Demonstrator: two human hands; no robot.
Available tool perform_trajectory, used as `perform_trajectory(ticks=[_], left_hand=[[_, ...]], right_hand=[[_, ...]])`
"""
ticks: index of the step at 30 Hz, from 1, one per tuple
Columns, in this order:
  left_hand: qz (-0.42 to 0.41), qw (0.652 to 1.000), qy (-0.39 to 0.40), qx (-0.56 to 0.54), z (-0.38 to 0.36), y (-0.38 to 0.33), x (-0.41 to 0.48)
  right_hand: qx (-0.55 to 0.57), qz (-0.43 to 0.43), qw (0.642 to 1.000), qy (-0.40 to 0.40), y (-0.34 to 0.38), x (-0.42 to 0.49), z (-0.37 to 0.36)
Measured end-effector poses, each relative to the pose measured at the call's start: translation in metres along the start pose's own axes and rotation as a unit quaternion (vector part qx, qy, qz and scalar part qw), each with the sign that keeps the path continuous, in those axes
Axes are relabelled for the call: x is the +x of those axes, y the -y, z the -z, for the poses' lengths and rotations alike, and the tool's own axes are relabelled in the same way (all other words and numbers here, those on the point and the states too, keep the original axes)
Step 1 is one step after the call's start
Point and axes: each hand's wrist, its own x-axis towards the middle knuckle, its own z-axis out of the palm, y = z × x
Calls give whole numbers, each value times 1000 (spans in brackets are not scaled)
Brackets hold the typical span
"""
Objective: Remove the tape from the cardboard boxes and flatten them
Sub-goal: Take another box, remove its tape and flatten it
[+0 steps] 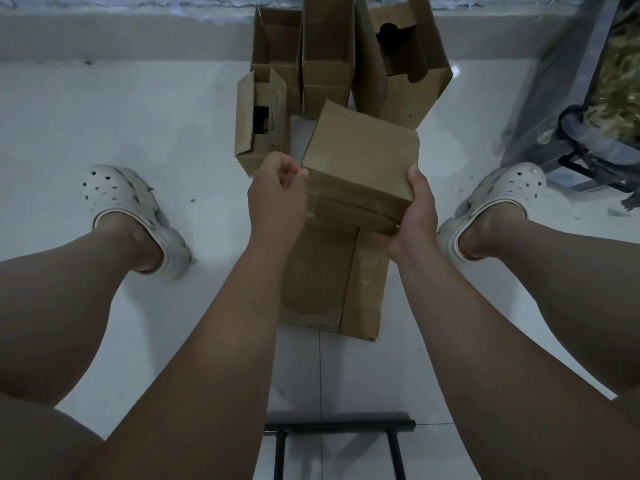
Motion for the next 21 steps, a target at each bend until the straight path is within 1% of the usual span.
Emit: perform_trajectory(ticks=[3,5,8,10,13,16,18,21], left_hand=[[35,997,31,-67,6,1,7],[31,997,35,-57,9,1,10],[27,999,30,-10,10,2,13],[14,999,20,45,10,5,14],[-24,984,-12,175,6,10,14],[-60,962,-58,259,0,11,11],[-102,942,-93,305,-2,16,8],[-148,915,-119,357,-2,23,5]], right_hand=[[-7,10,1000,18,-3,0,-1],[-7,9,1000,26,-6,-2,-1],[-12,10,1000,25,-10,-4,1],[-37,35,998,27,-12,-3,1],[-62,61,996,16,-11,-1,1],[-61,55,997,8,-12,0,0],[-69,56,996,-7,-14,-1,0],[-75,37,996,-19,-15,-5,-2]])
